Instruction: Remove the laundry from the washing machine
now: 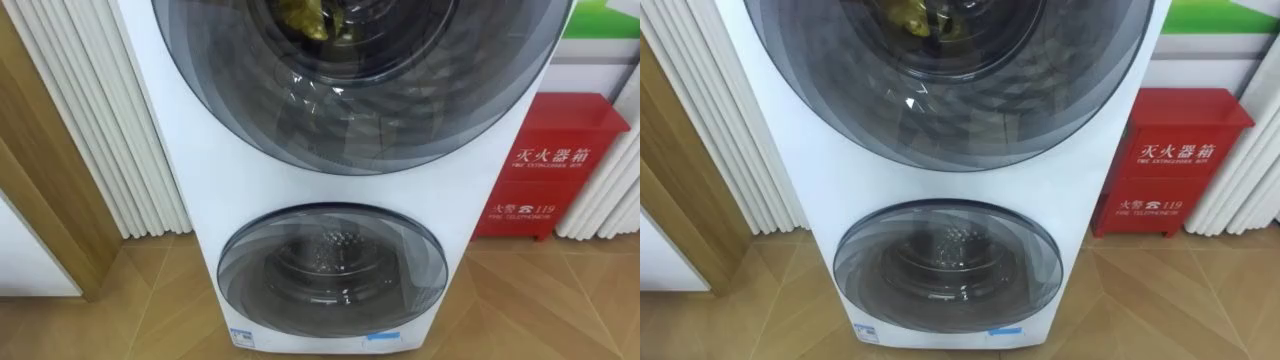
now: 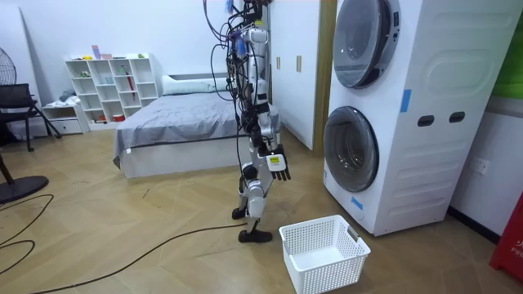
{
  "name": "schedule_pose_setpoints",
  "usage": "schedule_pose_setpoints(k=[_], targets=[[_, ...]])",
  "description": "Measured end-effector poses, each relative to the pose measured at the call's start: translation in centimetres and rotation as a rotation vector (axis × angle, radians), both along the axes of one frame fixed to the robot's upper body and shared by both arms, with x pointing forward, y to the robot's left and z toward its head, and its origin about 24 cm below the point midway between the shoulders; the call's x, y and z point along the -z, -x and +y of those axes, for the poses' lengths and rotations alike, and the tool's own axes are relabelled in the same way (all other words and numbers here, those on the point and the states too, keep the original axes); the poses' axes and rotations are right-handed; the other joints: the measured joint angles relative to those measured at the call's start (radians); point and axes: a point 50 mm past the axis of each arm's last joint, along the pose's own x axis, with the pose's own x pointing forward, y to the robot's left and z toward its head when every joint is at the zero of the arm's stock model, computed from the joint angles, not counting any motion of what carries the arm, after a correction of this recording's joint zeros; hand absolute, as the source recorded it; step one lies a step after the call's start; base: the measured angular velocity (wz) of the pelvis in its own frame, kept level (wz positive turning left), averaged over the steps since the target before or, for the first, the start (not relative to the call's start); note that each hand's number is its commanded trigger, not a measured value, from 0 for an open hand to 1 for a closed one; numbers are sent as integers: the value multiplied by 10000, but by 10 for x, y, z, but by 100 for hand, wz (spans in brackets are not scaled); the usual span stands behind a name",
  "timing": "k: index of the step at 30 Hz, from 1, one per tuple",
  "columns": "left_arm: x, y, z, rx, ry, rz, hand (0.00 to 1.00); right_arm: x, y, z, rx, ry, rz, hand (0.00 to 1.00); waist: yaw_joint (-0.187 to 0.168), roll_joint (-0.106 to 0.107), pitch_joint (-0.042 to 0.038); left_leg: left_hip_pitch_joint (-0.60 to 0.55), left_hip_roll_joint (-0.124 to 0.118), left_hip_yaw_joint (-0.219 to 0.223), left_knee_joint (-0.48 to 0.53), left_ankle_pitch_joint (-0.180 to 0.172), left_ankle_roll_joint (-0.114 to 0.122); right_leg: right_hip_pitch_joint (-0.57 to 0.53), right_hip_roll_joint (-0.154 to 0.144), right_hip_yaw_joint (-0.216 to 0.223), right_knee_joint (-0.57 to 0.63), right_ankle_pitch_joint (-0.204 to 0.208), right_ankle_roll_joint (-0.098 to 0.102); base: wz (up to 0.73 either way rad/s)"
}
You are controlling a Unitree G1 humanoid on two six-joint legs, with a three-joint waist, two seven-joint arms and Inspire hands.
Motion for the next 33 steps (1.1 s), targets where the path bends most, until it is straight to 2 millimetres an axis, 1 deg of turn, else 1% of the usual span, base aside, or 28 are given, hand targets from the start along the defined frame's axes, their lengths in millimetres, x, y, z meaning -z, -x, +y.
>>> schedule_pose_setpoints(k=[4,6,10,11,13,15,17,19,20,21,22,23,24,25,26,27,28,29,30,31,32,33], targets=[[0,-1,0,44,-3,-41,0,0,-2,0,-77,9,-37,0,-8,-13,-2,-44,-4,-9,1,0,0,-29,-3,-7,-6,-1,2,1],[-1,-1,1,272,-69,-10,0,0,-1,0,-197,34,10,0,-3,-54,17,-47,-5,-18,1,0,0,-29,-3,-12,-2,-1,2,0],[-1,-3,2,412,-66,-41,0,0,0,0,-208,35,52,0,-1,-73,4,-88,-6,-14,2,0,0,-84,-1,2,-1,0,1,0],[-1,-3,2,409,-43,-49,0,0,0,0,-150,25,56,0,9,-16,-25,-90,-5,-12,2,0,0,-87,0,-5,-1,0,0,0],[-1,-3,2,423,27,-71,0,0,0,0,-14,6,50,0,5,-11,-34,-70,-5,-8,2,0,0,-65,-1,-50,-1,0,1,0],[-1,-3,1,275,242,-148,0,0,1,0,195,-35,60,0,3,2,-25,3,-4,-7,-2,0,0,21,-2,-66,-3,-1,2,0],[-1,-3,0,33,394,-242,0,0,-3,0,545,-74,-105,0,-18,-5,-31,-1,-3,-21,0,0,0,31,-6,-85,-7,-4,7,2],[-1,-5,0,11,489,-314,0,-2,-11,-3,954,-8,-383,0,-73,-1,-21,-22,-5,-57,3,0,0,20,-17,-114,-8,-5,8,2],[-1,-6,0,31,542,-366,0,-5,-22,-5,1191,59,-818,0,-138,-9,-11,-53,-12,-48,14,0,0,1,-25,-117,4,-5,8,0],[-1,-6,1,36,555,-367,0,-12,-41,-7,1270,183,-1565,0,-215,-17,-2,-56,-15,-46,16,0,1,-12,-25,-90,18,-4,8,-4],[-1,-5,1,32,554,-356,0,-18,-54,-7,1174,245,-2140,0,-270,-32,7,-59,-16,-50,15,1,1,-8,-21,-84,23,-4,7,-9],[-1,-5,2,54,581,-376,0,-33,-83,-8,926,364,-3458,0,-304,-31,6,-59,-15,-40,33,1,2,-29,-17,-45,55,-2,5,-4],[-2,-7,4,117,562,-431,0,-51,-111,-10,621,521,-4763,0,-353,-147,46,-50,-21,-20,66,1,1,-50,-19,-48,57,-2,4,0],[-2,-6,6,125,532,-407,0,-61,-124,-11,518,586,-5400,0,-372,-153,42,-33,-21,-19,64,1,1,-28,-17,-42,53,-2,4,8],[-3,-7,9,173,488,-462,0,-81,-147,-14,364,770,-6564,0,-344,-168,32,-15,-20,-20,62,2,1,-2,-12,-18,35,-2,4,4],[-5,-8,13,208,400,-533,0,-100,-167,-16,181,1008,-7560,0,-310,-237,17,1,-16,-21,60,2,1,4,-7,-4,42,-1,4,0],[-5,-8,14,220,366,-559,0,-109,-175,-18,124,1128,-7965,0,-277,-262,13,7,-14,-21,60,3,2,7,-5,-2,44,-2,4,0],[-6,-9,16,257,304,-559,0,-127,-187,-19,-121,1496,-8714,0,-268,-346,-8,7,-13,-22,61,3,1,6,-3,7,59,-1,4,-4],[-6,-5,17,236,284,-470,0,-147,-197,-18,-321,1772,-9546,0,-236,-377,-5,-15,-11,-16,59,3,1,-12,0,-8,59,-1,4,-6],[-6,-2,17,212,274,-383,0,-157,-202,-17,-395,1843,-9967,0,-231,-394,-15,-36,-9,-23,60,3,1,-16,0,0,63,-1,4,-6],[-6,0,19,161,238,-319,0,-174,-211,-15,-533,2025,-10666,0,-250,-416,-29,-63,0,-61,59,3,1,-25,7,12,89,2,4,-4],[-6,0,19,120,253,-296,0,-186,-220,-16,-746,2372,-11098,0,-273,-429,-35,-54,10,-69,59,3,1,-68,5,16,174,4,5,0]])
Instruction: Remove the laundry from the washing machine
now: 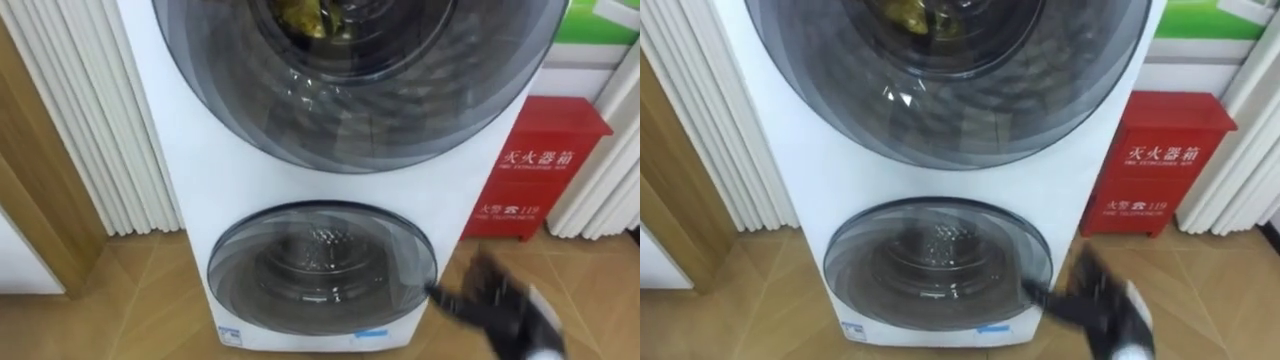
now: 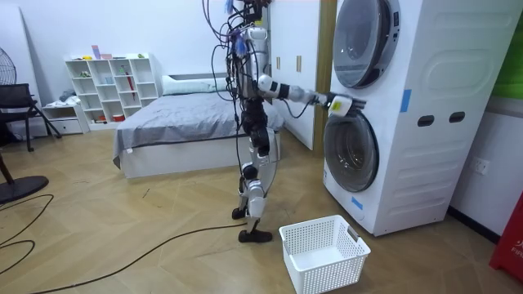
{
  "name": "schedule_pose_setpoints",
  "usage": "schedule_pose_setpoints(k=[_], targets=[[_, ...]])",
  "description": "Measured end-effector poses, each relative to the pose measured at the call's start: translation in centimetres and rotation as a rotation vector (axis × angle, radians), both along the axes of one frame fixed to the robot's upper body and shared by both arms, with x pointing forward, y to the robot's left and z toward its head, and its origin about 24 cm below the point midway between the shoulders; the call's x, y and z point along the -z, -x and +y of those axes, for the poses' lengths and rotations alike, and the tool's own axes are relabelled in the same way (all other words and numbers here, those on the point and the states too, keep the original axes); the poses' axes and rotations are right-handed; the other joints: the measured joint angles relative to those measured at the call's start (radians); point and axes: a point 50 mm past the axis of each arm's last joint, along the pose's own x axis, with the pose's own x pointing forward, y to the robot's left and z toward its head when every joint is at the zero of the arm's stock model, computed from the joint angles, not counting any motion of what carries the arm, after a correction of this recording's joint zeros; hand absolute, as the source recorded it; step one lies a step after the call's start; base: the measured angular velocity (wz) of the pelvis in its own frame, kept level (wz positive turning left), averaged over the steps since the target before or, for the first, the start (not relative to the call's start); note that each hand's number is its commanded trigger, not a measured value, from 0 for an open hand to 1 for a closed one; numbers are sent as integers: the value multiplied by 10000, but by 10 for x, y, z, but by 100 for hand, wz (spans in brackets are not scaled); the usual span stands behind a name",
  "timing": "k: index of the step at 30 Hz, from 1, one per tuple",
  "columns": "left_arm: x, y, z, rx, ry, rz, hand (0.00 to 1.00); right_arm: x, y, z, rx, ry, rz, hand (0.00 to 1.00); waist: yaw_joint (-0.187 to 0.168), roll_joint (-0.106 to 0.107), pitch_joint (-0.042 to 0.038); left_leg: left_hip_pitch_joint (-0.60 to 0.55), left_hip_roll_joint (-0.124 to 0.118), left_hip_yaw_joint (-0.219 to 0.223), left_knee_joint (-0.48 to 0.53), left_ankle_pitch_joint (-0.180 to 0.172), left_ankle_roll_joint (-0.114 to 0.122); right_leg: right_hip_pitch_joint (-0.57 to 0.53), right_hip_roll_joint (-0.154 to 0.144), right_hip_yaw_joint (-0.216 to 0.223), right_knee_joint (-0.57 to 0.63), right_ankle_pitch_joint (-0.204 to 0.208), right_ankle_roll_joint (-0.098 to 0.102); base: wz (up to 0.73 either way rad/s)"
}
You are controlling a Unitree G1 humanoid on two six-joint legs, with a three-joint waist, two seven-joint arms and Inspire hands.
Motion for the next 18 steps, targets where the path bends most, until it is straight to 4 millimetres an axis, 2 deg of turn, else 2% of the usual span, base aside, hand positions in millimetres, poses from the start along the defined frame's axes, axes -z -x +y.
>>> schedule_pose_setpoints(k=[4,6,11,18], targets=[[0,-2,-1,52,57,-82,0,-25,-18,-3,327,468,-829,0,59,-18,-1,91,0,-40,-36,1,0,70,-3,-1,11,0,0,0],[0,-1,-1,73,45,-44,0,-43,-26,0,284,646,-1509,0,148,-12,-1,56,-1,-42,-49,1,1,8,-2,4,11,0,0,-6],[0,0,0,77,12,-29,0,-82,-32,5,-15,1314,-2948,0,263,-32,-14,-84,4,-71,-48,1,1,-127,4,-7,13,0,0,1],[-1,4,1,222,-43,105,0,-98,-41,5,312,1410,-3264,0,272,-52,-24,-110,5,-105,-48,1,1,-133,-2,-83,16,0,1,1]])
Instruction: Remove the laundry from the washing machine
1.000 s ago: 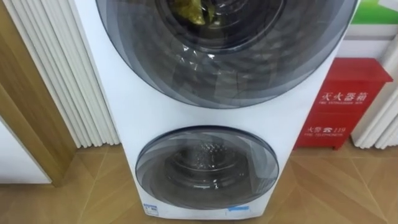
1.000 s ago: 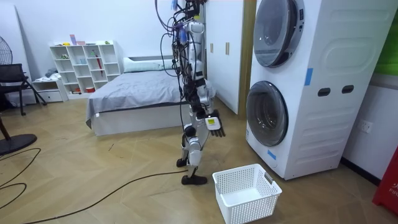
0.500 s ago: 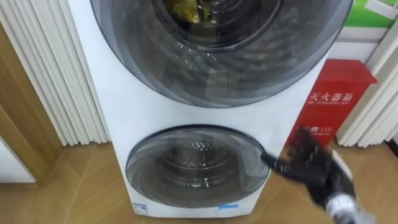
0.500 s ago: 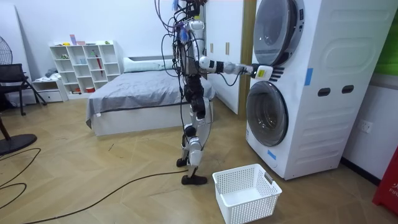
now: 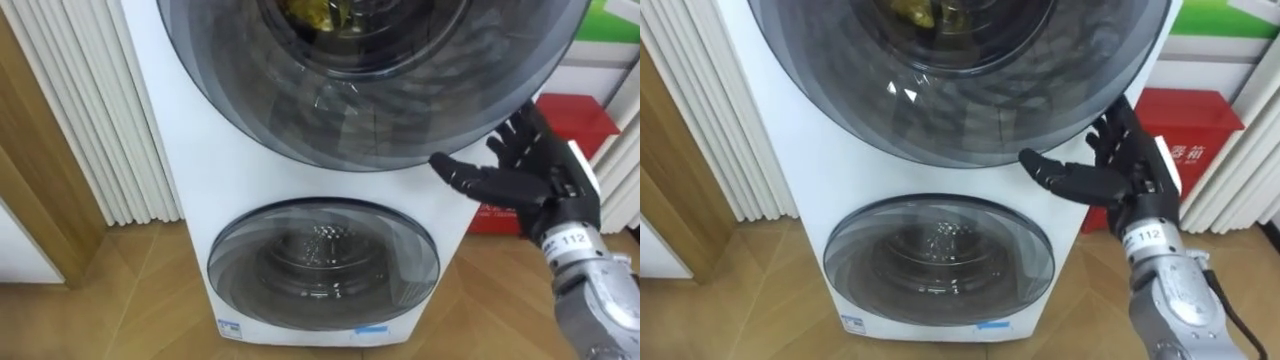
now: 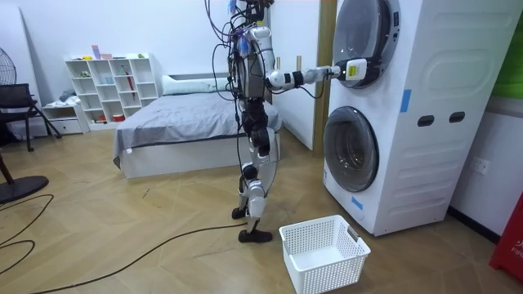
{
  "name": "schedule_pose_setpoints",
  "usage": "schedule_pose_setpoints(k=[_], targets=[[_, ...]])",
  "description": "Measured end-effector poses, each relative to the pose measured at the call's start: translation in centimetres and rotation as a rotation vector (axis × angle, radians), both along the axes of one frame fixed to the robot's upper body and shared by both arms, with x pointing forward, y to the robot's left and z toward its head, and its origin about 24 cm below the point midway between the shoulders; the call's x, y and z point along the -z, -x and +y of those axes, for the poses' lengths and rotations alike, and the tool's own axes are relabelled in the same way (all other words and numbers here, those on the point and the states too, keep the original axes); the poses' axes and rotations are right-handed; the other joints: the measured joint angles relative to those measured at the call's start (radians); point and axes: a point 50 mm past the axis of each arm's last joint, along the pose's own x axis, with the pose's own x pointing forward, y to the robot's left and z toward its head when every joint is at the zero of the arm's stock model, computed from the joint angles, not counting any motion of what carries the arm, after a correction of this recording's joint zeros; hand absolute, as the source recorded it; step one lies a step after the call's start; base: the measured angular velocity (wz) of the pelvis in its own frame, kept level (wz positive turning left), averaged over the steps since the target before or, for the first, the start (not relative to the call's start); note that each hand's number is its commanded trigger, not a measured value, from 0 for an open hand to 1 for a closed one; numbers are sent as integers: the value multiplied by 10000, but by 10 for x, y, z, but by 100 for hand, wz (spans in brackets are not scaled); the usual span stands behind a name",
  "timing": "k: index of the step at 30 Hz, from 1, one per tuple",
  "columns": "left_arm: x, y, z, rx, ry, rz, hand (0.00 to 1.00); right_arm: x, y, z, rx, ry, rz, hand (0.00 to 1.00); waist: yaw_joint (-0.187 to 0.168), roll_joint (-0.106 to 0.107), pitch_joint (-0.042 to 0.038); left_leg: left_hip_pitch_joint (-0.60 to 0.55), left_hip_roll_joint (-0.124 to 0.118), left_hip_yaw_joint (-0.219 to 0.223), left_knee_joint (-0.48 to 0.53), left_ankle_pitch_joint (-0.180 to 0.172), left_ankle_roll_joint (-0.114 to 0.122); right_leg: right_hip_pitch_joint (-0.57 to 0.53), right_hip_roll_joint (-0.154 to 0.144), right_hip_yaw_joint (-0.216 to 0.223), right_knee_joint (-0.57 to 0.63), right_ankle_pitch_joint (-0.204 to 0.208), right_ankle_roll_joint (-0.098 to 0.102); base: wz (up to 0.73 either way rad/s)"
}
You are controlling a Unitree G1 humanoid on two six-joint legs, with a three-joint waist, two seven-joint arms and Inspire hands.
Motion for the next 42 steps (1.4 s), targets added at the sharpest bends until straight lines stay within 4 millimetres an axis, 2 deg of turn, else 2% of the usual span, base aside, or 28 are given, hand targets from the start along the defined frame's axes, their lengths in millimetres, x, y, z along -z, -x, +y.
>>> schedule_pose_setpoints(k=[5,9,20,24,32,37,40,42], targets=[[0,0,1,91,85,20,0,-13,-8,1,263,-22,-216,0,-76,-2,1,-11,0,-90,-1,1,1,6,-6,-76,18,0,0,3],[0,1,2,85,141,134,0,-22,-11,-4,582,215,-409,0,-5,-28,8,-16,4,-133,0,2,1,-17,-8,-147,67,0,1,3],[-2,2,10,874,119,564,0,-26,-14,-3,591,673,-324,0,33,-135,8,-108,22,-72,48,2,1,-191,-11,-189,205,2,-2,-3],[-2,5,11,1288,-57,858,0,-36,-17,1,493,685,-506,0,28,-107,-6,-227,47,-98,64,4,1,-396,-3,-185,309,14,-23,-6],[0,14,10,1602,-238,1380,0,-58,-6,16,-4,870,-1571,0,61,-21,-47,-163,81,-96,52,5,0,-519,56,-11,328,33,-53,-17],[1,15,9,1982,-308,1588,0,-59,3,28,-738,1019,-1795,0,36,-19,-50,-52,190,-95,42,3,-2,-521,157,118,321,70,-116,-25],[0,13,9,2036,-319,1569,0,-57,10,35,-1131,988,-1850,0,32,-13,-58,-2,265,-76,51,3,-3,-516,196,46,319,94,-156,-15],[0,10,9,2165,-399,1534,0,-52,17,38,-1324,808,-1959,0,3,-23,-90,20,337,-24,45,2,-6,-515,254,-35,321,105,-173,-4]])
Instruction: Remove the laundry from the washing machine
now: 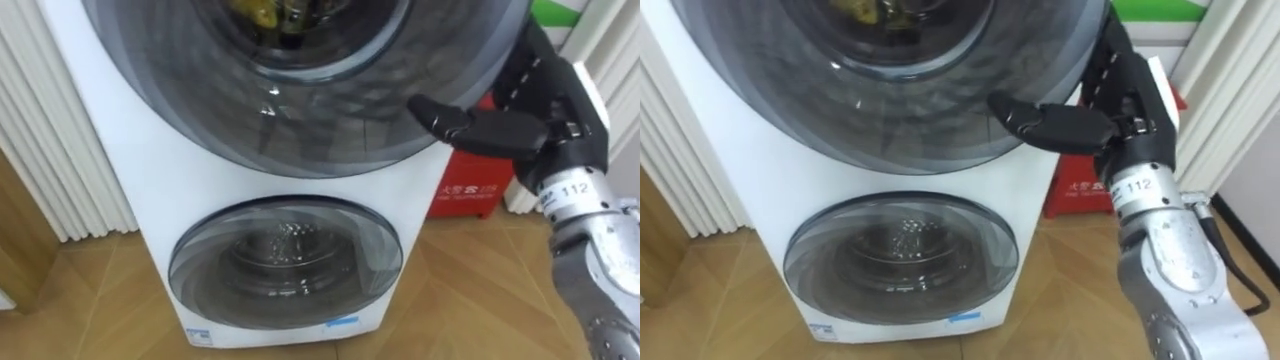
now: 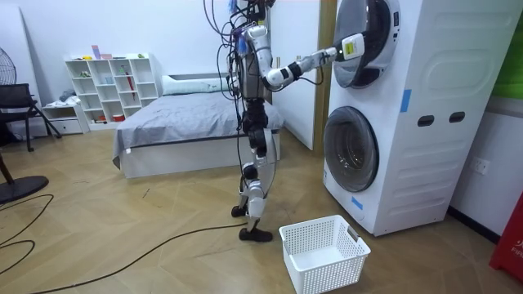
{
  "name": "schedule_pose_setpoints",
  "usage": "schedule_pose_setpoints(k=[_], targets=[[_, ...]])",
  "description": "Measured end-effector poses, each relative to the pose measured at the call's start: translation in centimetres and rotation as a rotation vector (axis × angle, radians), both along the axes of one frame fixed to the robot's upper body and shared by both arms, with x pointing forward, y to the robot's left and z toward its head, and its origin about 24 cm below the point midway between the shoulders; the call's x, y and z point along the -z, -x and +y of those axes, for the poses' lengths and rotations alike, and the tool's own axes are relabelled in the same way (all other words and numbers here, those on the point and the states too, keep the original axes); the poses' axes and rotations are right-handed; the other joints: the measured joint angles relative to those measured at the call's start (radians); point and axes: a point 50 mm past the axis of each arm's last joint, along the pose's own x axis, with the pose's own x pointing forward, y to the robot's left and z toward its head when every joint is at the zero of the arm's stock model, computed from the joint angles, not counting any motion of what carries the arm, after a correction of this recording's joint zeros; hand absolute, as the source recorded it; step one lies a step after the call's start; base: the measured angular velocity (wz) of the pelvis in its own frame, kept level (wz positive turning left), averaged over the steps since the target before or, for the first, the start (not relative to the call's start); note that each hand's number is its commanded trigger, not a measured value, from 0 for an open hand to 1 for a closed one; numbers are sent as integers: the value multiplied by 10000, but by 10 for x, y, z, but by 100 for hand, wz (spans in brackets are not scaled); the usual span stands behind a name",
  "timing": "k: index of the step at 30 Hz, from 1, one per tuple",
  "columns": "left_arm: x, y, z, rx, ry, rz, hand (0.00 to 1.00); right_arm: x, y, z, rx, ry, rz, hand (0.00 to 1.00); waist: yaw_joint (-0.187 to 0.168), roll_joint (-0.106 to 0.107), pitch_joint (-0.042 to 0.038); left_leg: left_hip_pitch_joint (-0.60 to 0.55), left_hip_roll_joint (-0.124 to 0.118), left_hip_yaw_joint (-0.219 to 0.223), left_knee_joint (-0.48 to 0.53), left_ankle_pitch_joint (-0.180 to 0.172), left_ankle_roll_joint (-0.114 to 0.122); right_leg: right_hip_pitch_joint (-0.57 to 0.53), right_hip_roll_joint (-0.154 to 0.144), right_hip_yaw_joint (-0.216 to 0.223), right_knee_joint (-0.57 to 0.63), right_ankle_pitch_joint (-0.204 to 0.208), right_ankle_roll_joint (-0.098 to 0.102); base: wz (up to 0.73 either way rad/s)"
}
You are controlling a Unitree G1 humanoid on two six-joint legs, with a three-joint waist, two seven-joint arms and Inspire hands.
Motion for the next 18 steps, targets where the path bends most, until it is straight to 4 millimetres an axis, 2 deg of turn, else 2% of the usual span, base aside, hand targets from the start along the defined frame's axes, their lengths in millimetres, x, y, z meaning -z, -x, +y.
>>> schedule_pose_setpoints(k=[2,6,13,18], targets=[[0,-2,1,196,-123,39,0,5,5,4,-226,-231,-66,0,4,-16,-40,42,53,79,2,1,-1,8,55,2,-4,23,-38,-13],[1,-1,-1,695,-282,232,0,17,14,10,-807,-545,62,0,-22,8,-47,288,89,177,-8,4,-10,216,87,81,-19,38,-64,-11],[2,0,-3,1013,-341,405,0,27,24,16,-1291,-1161,18,0,-43,86,1,260,44,244,-6,-2,-18,162,59,105,-22,67,-113,-2],[3,-2,-6,1253,-224,452,0,32,27,21,-1828,-1460,85,0,-91,201,-13,75,64,355,20,-46,-104,-55,66,88,3,172,-251,-2]])
